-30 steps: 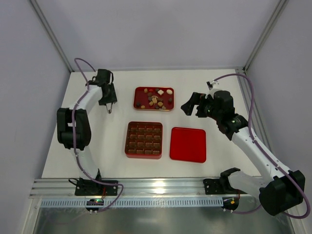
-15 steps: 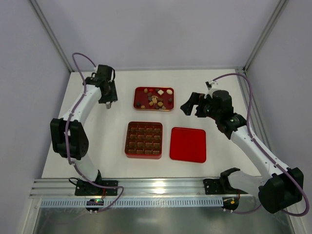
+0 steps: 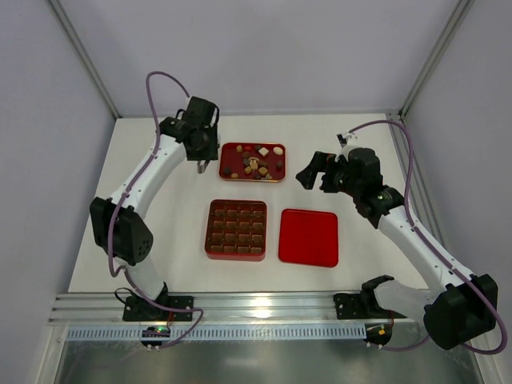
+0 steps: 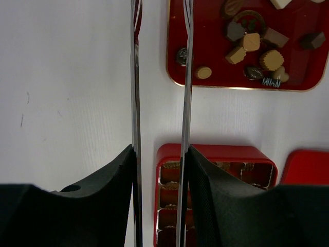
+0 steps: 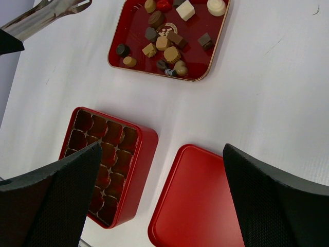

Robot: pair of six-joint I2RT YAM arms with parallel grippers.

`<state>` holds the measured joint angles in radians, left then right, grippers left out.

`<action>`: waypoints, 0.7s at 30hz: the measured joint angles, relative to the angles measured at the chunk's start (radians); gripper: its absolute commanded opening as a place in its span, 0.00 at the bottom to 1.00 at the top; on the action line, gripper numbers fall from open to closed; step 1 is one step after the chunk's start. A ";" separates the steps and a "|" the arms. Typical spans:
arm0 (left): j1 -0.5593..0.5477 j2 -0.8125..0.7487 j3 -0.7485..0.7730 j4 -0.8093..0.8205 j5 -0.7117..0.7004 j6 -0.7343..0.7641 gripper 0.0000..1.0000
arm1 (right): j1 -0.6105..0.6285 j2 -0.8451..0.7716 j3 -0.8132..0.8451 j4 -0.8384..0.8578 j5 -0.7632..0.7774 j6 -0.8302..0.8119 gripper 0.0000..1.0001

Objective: Pack the chocolate

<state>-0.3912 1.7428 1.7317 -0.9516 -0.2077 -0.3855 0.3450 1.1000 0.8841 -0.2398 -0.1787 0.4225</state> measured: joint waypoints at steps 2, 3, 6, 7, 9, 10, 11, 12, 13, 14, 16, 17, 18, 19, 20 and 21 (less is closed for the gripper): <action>-0.029 0.014 0.025 -0.010 0.000 -0.003 0.43 | 0.000 0.000 0.000 0.000 0.000 0.000 1.00; -0.046 0.024 0.038 -0.011 0.000 -0.005 0.43 | 0.000 0.000 0.000 0.000 0.000 0.000 1.00; -0.090 0.057 0.066 -0.020 0.002 -0.010 0.44 | 0.000 0.000 0.000 0.000 0.000 0.000 1.00; -0.102 0.067 0.072 -0.024 0.004 -0.012 0.44 | 0.000 0.000 -0.001 0.000 0.000 0.000 1.00; -0.124 0.085 0.079 -0.032 0.013 -0.020 0.44 | 0.000 0.000 -0.002 0.000 0.001 0.000 1.00; -0.134 0.092 0.079 -0.035 0.018 -0.023 0.44 | 0.000 -0.001 -0.002 0.000 0.003 0.000 1.00; -0.142 0.097 0.079 -0.040 0.022 -0.025 0.44 | 0.000 -0.001 -0.003 0.000 0.003 0.000 1.00; -0.148 0.101 0.079 -0.044 0.026 -0.026 0.44 | 0.000 -0.001 -0.005 0.000 0.004 0.000 1.00; -0.155 0.105 0.079 -0.050 0.029 -0.026 0.44 | 0.000 -0.002 -0.007 0.000 0.004 0.000 1.00; -0.159 0.107 0.079 -0.053 0.034 -0.026 0.44 | 0.000 -0.002 -0.010 0.000 0.004 0.000 1.00; -0.166 0.111 0.079 -0.058 0.044 -0.026 0.44 | 0.000 -0.003 -0.016 0.000 0.004 0.000 1.00; -0.168 0.114 0.079 -0.058 0.048 -0.026 0.45 | 0.000 -0.003 -0.018 0.000 0.005 0.000 1.00; -0.171 0.116 0.079 -0.059 0.052 -0.026 0.45 | 0.000 -0.003 -0.019 -0.001 0.005 0.000 1.00; -0.172 0.119 0.079 -0.061 0.056 -0.026 0.45 | 0.000 -0.003 -0.020 -0.001 0.005 0.001 1.00; -0.172 0.124 0.080 -0.061 0.063 -0.025 0.45 | 0.000 -0.003 -0.020 0.000 0.005 0.001 1.00; -0.174 0.129 0.080 -0.061 0.069 -0.025 0.45 | 0.000 -0.003 -0.021 0.000 0.005 0.002 1.00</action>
<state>-0.5648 1.8721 1.8122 -1.0130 -0.1387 -0.4107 0.3450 1.0966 0.8635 -0.2401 -0.1738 0.4240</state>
